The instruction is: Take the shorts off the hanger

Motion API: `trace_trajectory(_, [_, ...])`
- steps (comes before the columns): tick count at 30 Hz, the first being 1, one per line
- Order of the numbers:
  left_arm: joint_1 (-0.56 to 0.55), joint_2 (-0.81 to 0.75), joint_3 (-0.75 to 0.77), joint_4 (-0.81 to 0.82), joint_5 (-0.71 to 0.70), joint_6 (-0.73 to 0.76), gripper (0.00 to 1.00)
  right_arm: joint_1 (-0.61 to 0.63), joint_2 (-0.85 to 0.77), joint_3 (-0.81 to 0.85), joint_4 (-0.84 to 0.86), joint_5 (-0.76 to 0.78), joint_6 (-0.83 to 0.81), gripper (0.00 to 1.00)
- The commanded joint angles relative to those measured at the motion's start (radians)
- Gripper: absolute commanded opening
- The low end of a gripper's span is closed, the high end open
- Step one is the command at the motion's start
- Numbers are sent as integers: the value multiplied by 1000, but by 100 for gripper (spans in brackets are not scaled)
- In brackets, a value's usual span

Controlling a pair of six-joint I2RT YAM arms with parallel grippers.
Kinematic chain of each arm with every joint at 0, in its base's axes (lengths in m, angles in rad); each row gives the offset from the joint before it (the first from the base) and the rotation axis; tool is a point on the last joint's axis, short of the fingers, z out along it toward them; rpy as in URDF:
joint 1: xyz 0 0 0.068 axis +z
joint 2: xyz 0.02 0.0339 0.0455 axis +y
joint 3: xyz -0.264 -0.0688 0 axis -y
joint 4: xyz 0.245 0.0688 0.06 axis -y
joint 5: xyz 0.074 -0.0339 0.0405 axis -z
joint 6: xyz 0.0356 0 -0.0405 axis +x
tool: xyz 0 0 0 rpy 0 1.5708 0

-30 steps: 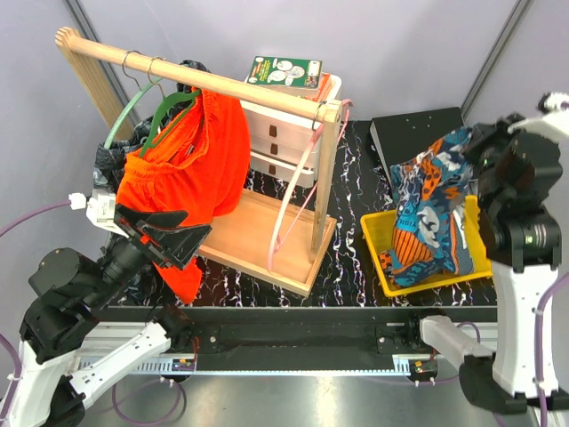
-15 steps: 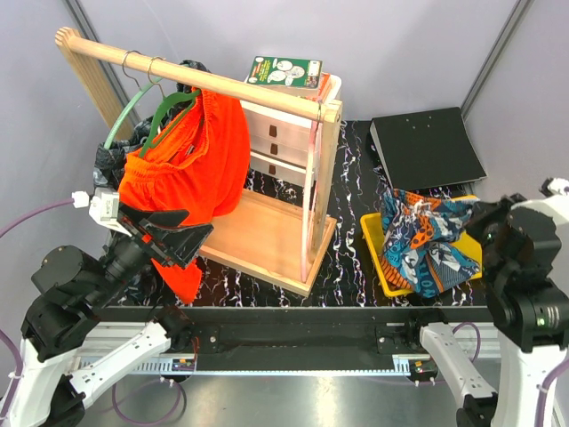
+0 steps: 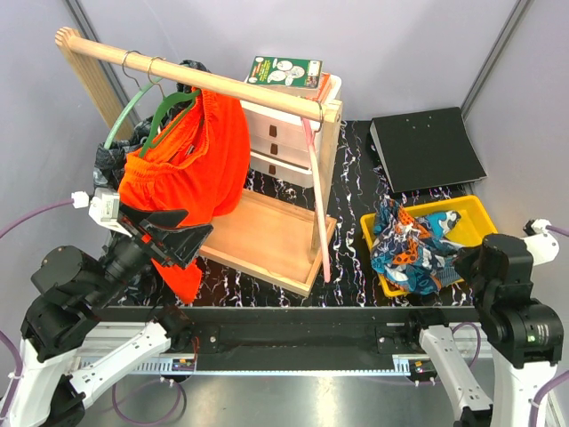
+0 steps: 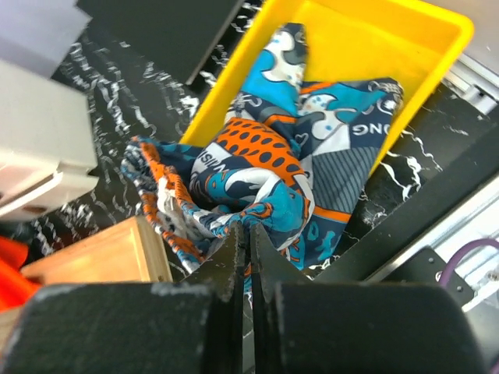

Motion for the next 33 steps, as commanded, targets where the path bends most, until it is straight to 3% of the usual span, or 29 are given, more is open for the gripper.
trace_trajectory(1, [-1, 8, 39, 13, -11, 32, 99, -2, 85, -65, -79, 71, 114, 0])
trace_trajectory(7, [-3, 3, 44, 7, -8, 29, 99, -2, 321, -296, 56, 1, 214, 0])
trace_trajectory(9, [-3, -3, 48, 7, -12, 29, 99, -4, 391, -332, 203, -54, 196, 0])
trace_trajectory(15, [-1, 19, 120, 4, -5, 41, 99, -6, 600, -370, 401, -101, 285, 2])
trace_trajectory(20, [-1, -4, 142, -12, -17, 47, 99, -18, 796, -439, 441, -105, 314, 3])
trace_trajectory(25, [-3, -26, 179, -55, -67, 75, 99, -39, 871, -447, 403, -144, 312, 5])
trace_trajectory(30, [-3, -49, 206, -85, -132, 107, 99, -39, 789, -412, 317, -111, 299, 16])
trace_trajectory(33, [-3, -61, 211, -93, -155, 116, 99, -39, 697, -349, 259, -85, 256, 41])
